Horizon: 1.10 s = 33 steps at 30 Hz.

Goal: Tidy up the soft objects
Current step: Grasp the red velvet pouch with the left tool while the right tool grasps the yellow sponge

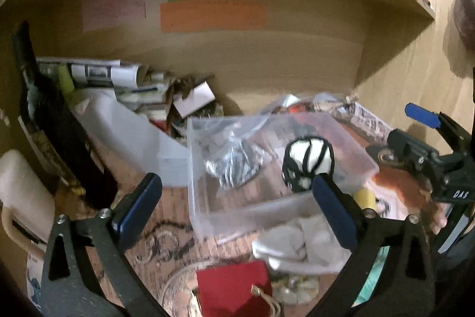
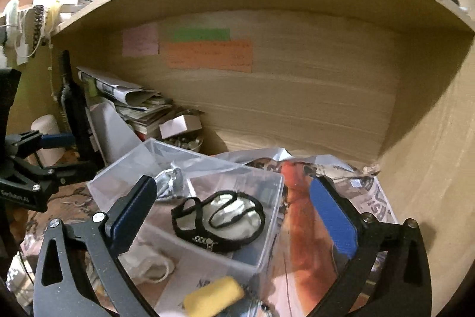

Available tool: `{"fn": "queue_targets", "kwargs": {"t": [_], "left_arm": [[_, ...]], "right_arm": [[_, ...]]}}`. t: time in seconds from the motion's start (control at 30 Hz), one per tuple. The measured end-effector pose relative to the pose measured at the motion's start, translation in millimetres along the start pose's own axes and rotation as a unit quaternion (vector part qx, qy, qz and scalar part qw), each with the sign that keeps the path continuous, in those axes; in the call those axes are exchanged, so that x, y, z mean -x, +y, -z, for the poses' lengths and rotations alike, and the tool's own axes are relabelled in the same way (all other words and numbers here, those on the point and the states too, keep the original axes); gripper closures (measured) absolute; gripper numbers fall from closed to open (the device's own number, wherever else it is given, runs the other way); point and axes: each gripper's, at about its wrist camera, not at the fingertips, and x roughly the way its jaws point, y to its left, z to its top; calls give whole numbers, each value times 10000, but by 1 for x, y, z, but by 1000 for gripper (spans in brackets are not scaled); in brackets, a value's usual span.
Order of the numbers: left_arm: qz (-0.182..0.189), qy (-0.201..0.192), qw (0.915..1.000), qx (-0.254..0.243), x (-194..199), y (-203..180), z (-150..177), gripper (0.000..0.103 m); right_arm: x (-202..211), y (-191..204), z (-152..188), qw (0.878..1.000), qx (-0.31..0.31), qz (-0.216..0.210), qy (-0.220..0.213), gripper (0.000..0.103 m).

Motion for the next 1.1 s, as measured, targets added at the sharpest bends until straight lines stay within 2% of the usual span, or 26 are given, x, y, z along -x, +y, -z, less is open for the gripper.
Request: {"fn": "queue_targets", "kwargs": {"t": [0.2,0.33,0.5,0.63,0.8,0.93,1.07,1.1], "left_arm": [[45,285,9996,48,1,3,31,0],[105,424,9989,163,1,6,50,0],[124,789,9963,330,-12,8,77,0],[121,1044,9939,337,-19,9,96,0],[57,1161,9918,528,-21,21,107,0],[-9,1005,9906,923,-19,40,109,0],[-134,968,9904,980,-21,49,111,0],[-132,979,9902,986,-21,50,112,0]], "right_arm": [[7,0,25,9995,-171,20,269,0],[4,-1,49,9973,-233,118,681,0],[-2,-7,75,9926,-468,140,1111,0],[-3,-7,86,9907,-620,178,1200,0],[-5,-2,88,9912,-600,71,1181,1],[-12,2,87,9903,-604,-123,1246,20],[-21,2,91,9872,-658,-238,1431,40],[-22,2,92,9866,-673,-254,1463,42]]}}
